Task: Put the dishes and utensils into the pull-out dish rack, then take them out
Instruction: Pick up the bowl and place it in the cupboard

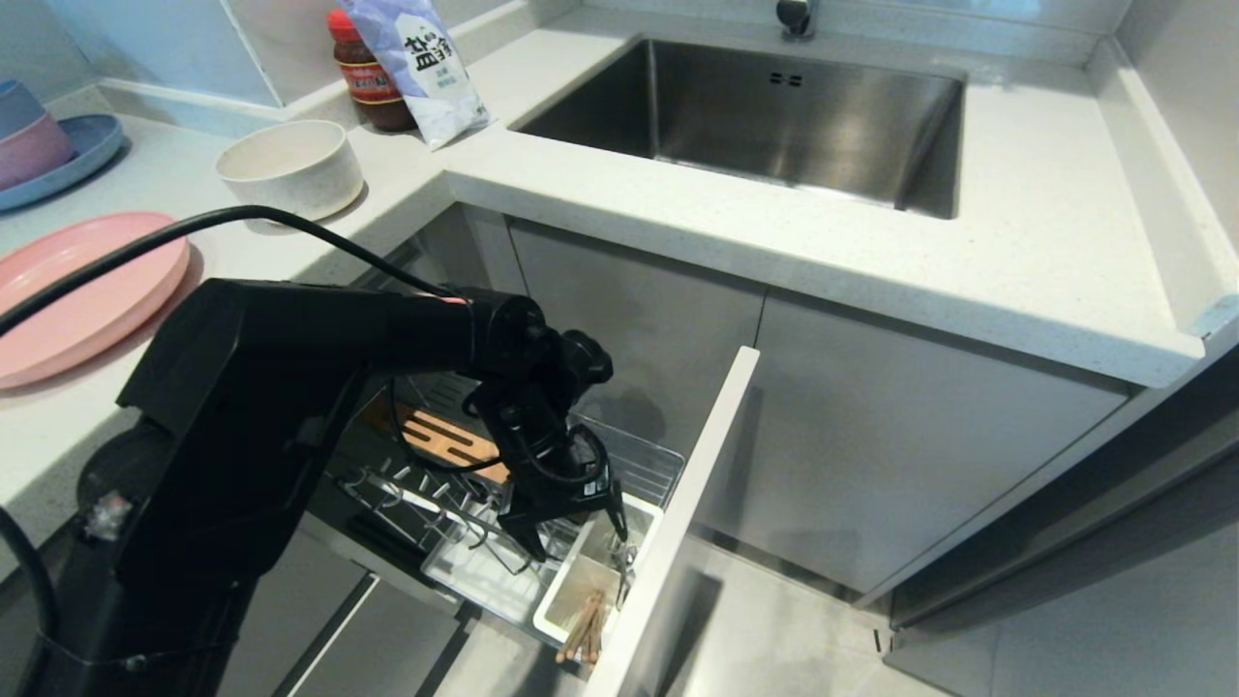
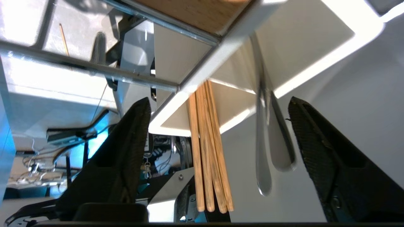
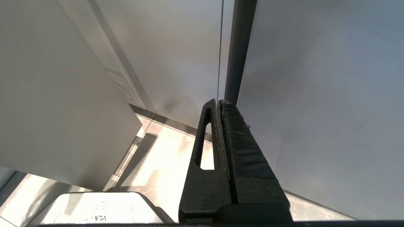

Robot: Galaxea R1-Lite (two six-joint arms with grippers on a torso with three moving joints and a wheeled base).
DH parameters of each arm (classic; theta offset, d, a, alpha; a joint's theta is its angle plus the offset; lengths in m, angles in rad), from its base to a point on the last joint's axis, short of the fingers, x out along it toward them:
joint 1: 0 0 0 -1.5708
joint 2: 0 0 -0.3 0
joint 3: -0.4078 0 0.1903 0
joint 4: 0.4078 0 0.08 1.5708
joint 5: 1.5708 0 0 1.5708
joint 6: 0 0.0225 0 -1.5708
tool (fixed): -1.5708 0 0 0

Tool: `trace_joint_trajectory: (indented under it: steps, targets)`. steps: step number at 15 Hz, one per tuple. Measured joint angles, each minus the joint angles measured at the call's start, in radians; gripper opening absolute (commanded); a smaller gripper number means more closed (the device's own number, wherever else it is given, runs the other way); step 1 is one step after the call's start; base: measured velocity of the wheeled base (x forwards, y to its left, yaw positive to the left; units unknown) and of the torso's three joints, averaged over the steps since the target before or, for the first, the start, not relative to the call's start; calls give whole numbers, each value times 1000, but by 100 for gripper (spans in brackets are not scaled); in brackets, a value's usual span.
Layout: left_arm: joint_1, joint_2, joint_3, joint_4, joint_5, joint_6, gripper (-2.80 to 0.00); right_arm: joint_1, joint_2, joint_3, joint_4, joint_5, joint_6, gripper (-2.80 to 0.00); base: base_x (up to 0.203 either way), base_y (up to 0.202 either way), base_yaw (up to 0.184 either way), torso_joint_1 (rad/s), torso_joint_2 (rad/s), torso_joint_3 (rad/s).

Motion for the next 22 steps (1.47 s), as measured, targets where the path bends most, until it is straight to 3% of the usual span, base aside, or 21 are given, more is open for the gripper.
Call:
trace_joint_trajectory:
  steps: [3,4,17,19,22]
  targets:
    - [3,-65,2,18,1,-3,0,0,0,0,0,0,0,-280,0,0,0,0,0,0]
    - [3,-93,3,26,1,-3,-280,0,0,0,0,0,0,-280,0,0,0,0,0,0]
    - [12,-559,5,78,24,-5,-280,0,0,0,0,0,0,-280,0,0,0,0,0,0]
    - [52,-631,5,60,24,19,-280,0,0,0,0,0,0,-280,0,0,0,0,0,0]
    - [200,-753,4,0,17,115,-280,0,0,0,0,0,0,-280,0,0,0,0,0,0]
